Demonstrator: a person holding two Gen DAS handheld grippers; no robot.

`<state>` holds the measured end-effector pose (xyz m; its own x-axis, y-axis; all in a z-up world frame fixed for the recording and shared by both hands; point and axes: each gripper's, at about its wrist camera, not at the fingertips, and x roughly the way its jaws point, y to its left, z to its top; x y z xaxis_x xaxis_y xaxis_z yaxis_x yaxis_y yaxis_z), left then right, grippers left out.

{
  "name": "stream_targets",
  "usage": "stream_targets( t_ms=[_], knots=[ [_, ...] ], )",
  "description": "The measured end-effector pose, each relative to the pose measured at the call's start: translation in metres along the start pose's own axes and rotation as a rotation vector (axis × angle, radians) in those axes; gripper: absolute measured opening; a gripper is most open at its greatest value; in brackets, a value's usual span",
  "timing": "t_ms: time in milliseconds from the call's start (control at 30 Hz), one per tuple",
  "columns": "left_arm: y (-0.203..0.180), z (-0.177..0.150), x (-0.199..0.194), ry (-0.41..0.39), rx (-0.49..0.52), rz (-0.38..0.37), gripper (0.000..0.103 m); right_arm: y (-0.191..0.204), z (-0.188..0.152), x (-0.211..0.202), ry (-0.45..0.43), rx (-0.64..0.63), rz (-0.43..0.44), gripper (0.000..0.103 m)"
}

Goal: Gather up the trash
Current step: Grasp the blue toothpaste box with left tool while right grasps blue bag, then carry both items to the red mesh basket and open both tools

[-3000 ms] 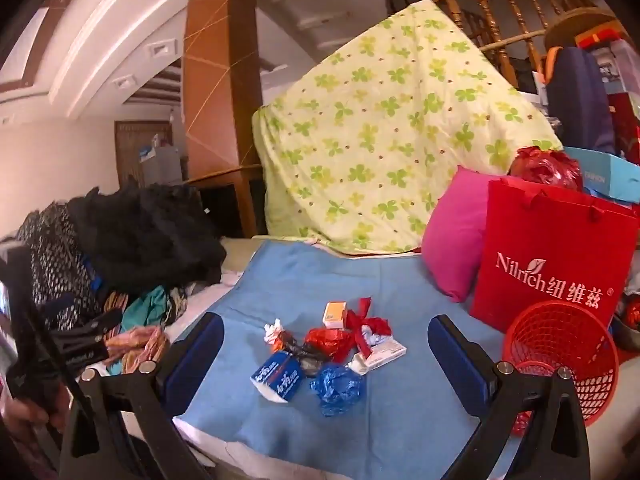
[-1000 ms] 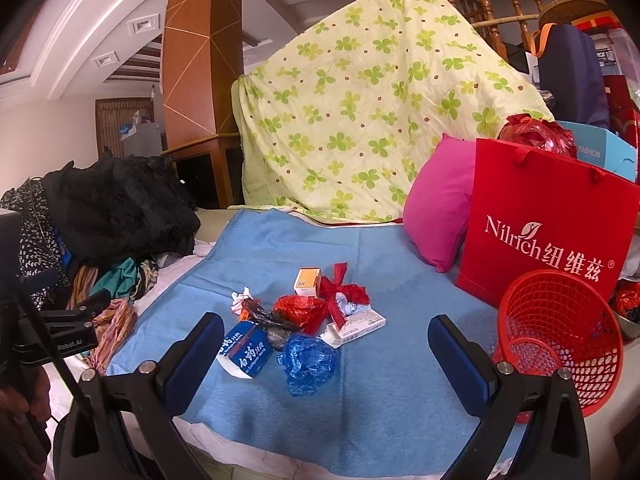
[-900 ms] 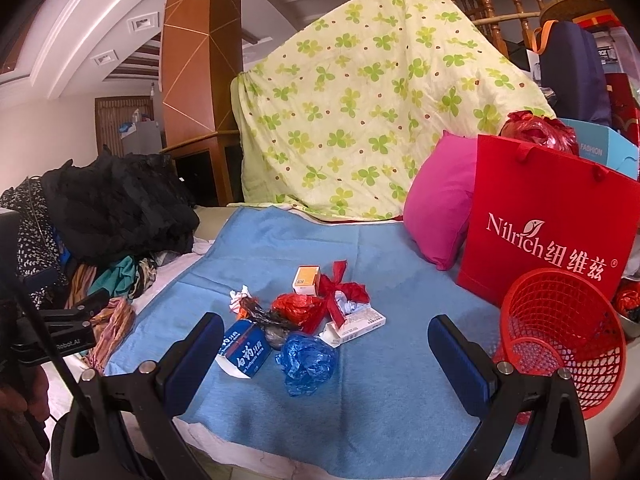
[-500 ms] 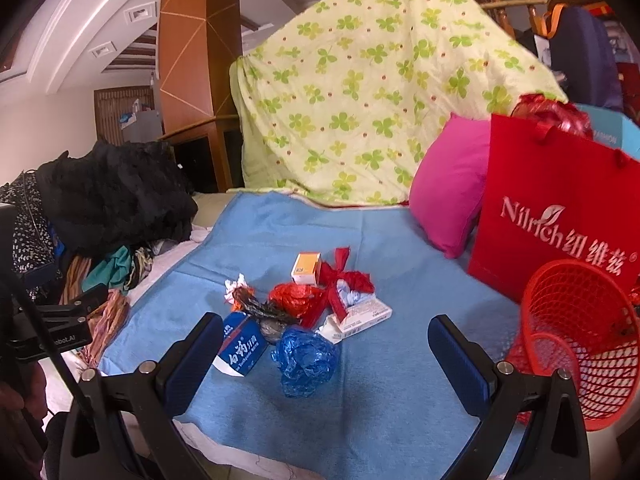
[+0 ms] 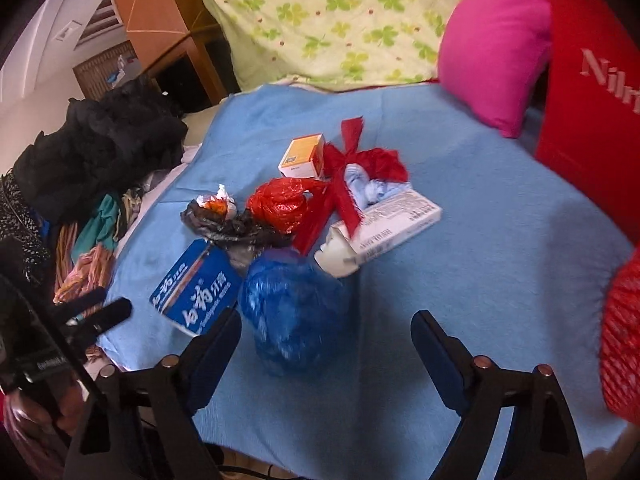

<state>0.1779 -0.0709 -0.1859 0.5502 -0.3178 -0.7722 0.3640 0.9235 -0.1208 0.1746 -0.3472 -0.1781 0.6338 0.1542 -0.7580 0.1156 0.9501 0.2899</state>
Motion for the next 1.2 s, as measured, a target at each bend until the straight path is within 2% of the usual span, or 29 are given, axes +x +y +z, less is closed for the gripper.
stream_targets(
  t_ms=[100, 167, 200, 233, 267, 300, 433, 533, 667, 733, 833, 933, 1067, 1100, 1200],
  knots=[
    [-0.006, -0.001, 0.02, 0.06, -0.01, -0.044, 0.103, 0.001, 0.006, 0.026, 0.068, 0.019, 0.048, 0.089],
    [-0.01, -0.002, 0.029, 0.092, 0.001, -0.053, 0.095, 0.003, 0.008, 0.04, 0.109, 0.025, 0.071, 0.078],
    [-0.012, -0.002, 0.034, 0.107, 0.007, -0.062, 0.086, 0.005, 0.008, 0.048, 0.131, 0.023, 0.089, 0.073],
    [-0.012, -0.002, 0.037, 0.117, 0.008, -0.07, 0.072, 0.006, 0.008, 0.051, 0.141, 0.028, 0.105, 0.064],
    [-0.013, -0.003, 0.042, 0.131, 0.008, -0.082, 0.064, 0.006, 0.007, 0.055, 0.149, 0.045, 0.134, 0.058],
    [-0.014, -0.004, 0.048, 0.149, 0.003, -0.107, 0.052, 0.007, 0.006, 0.054, 0.141, 0.046, 0.131, 0.057],
    [-0.019, -0.006, 0.044, 0.115, 0.017, -0.154, 0.04, 0.005, 0.003, 0.045, 0.107, 0.048, 0.14, 0.055],
    [-0.029, -0.008, 0.033, 0.072, 0.07, -0.129, 0.04, 0.0, 0.002, 0.026, 0.064, 0.063, 0.146, 0.055],
    [-0.04, -0.015, 0.014, 0.032, 0.114, -0.139, 0.039, -0.016, -0.001, -0.016, -0.034, 0.096, 0.17, 0.055],
    [-0.047, -0.016, 0.0, 0.008, 0.136, -0.135, 0.039, -0.023, -0.005, -0.042, -0.118, 0.1, 0.157, 0.055],
    [-0.075, -0.012, -0.024, -0.039, 0.178, -0.175, 0.039, -0.04, -0.01, -0.088, -0.266, 0.128, 0.159, 0.055],
    [-0.119, -0.002, -0.049, -0.094, 0.241, -0.224, 0.039, -0.062, -0.022, -0.139, -0.442, 0.191, 0.109, 0.055],
    [-0.18, 0.025, -0.066, -0.154, 0.318, -0.331, 0.039, -0.102, -0.056, -0.201, -0.662, 0.322, 0.049, 0.055],
    [-0.206, 0.035, -0.069, -0.157, 0.349, -0.381, 0.04, -0.112, -0.062, -0.213, -0.693, 0.354, 0.038, 0.055],
    [-0.267, 0.049, -0.066, -0.155, 0.424, -0.457, 0.04, -0.151, -0.09, -0.24, -0.798, 0.506, -0.019, 0.055]
  ],
)
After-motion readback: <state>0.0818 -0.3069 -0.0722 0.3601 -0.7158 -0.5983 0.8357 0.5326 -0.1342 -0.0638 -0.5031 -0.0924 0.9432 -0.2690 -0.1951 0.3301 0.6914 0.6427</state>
